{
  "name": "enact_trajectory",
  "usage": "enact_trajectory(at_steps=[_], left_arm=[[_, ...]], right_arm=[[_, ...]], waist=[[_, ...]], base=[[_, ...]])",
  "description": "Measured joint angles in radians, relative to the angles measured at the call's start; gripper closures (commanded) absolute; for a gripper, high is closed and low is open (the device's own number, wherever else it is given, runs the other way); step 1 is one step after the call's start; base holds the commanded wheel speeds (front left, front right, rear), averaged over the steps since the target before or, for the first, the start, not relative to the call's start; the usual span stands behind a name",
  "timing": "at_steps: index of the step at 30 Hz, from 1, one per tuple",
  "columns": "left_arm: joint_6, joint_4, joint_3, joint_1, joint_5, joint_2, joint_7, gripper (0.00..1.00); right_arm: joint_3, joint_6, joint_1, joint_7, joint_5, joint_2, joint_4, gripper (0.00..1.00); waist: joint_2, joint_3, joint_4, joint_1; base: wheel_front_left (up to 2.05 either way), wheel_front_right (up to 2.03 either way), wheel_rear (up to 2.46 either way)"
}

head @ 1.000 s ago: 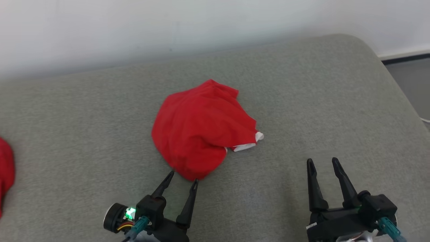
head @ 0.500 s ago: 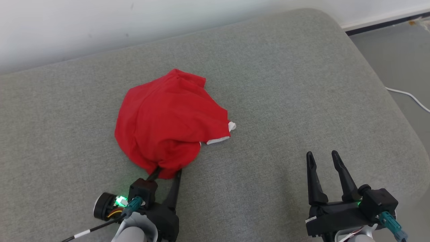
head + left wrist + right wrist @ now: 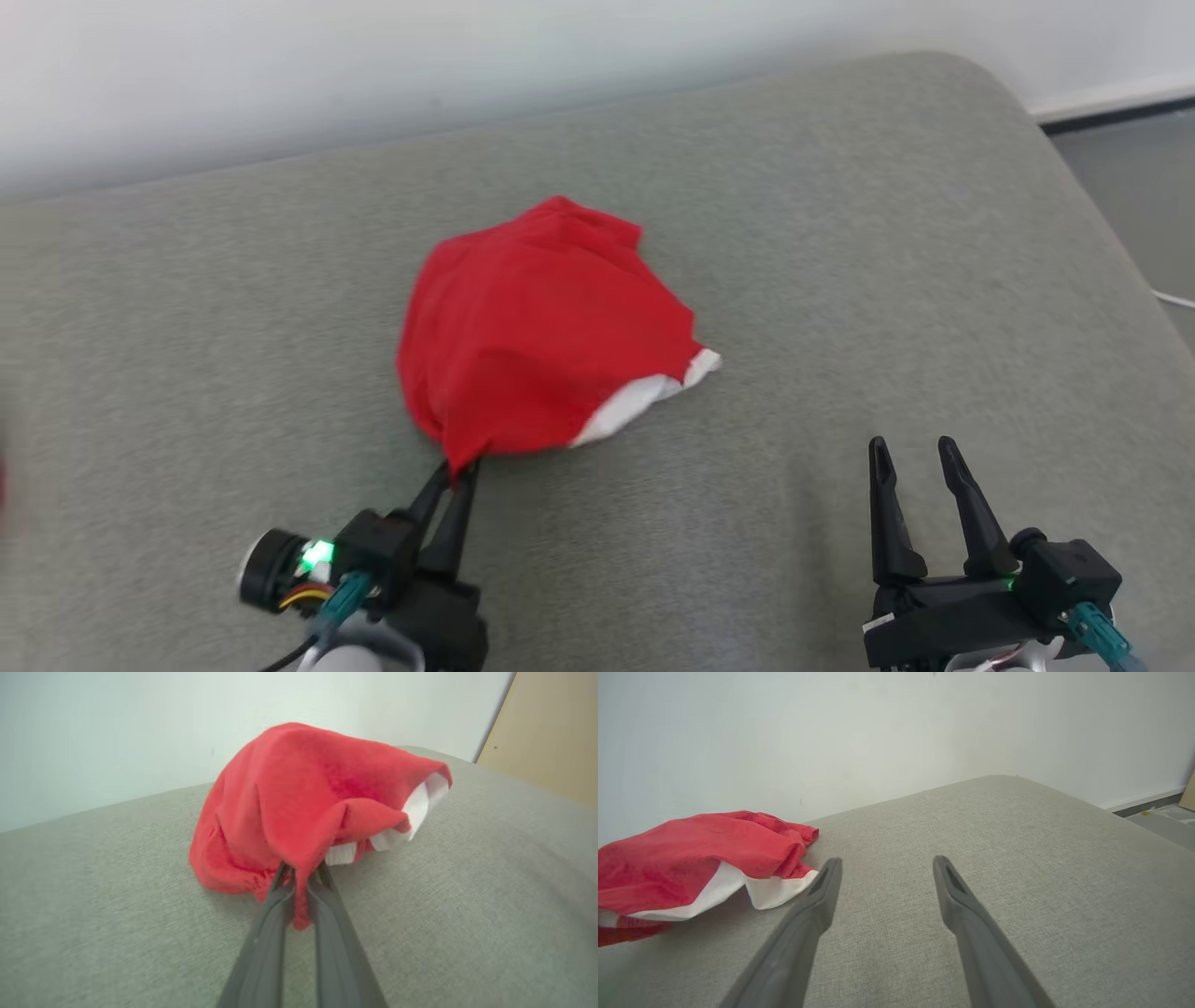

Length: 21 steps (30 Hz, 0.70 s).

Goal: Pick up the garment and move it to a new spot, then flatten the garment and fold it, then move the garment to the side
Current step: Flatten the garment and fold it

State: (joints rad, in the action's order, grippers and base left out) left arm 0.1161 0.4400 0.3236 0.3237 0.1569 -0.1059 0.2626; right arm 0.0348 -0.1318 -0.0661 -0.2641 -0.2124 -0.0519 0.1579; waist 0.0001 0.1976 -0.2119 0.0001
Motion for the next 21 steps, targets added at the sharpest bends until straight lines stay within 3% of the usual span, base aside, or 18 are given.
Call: enact_trajectory(at_steps=[10,18,19,20,21], left_arm=[[-0.017,-0.149,-0.026,-0.195,0.013,-0.103,-0.054,1.0],[-0.029,-0.135,-0.029,-0.269,0.049,-0.095,-0.058,1.0],[-0.035,-0.138,-0.032,-0.269,0.05,-0.09,-0.05,0.38],[-0.037,-0.143,-0.034,-0.268,0.057,-0.085,-0.044,0.0],[-0.038,-0.149,-0.036,-0.268,0.06,-0.082,-0.04,0.0]], right_arm=[[-0.008,0.0,0.001,0.0,-0.019,0.0,0.006,0.0],[-0.001,0.0,0.006,0.0,-0.019,0.0,0.014,0.0],[0.002,0.0,0.009,0.0,-0.019,0.0,0.014,0.0],[0.007,0.0,0.012,0.0,-0.019,0.0,0.014,0.0],[0.012,0.0,0.015,0.0,-0.018,0.0,0.014,0.0]], waist=[[0.0,-0.033,0.145,-0.0001],[0.0,-0.048,0.203,-0.0001],[-0.0001,-0.051,0.207,-0.0001],[-0.0001,-0.054,0.211,-0.0002],[-0.0001,-0.057,0.215,-0.0002]], base=[[0.0,0.0,0.0],[0.0,0.0,0.0],[0.0,0.0,0.0],[0.0,0.0,0.0],[0.0,0.0,0.0]])
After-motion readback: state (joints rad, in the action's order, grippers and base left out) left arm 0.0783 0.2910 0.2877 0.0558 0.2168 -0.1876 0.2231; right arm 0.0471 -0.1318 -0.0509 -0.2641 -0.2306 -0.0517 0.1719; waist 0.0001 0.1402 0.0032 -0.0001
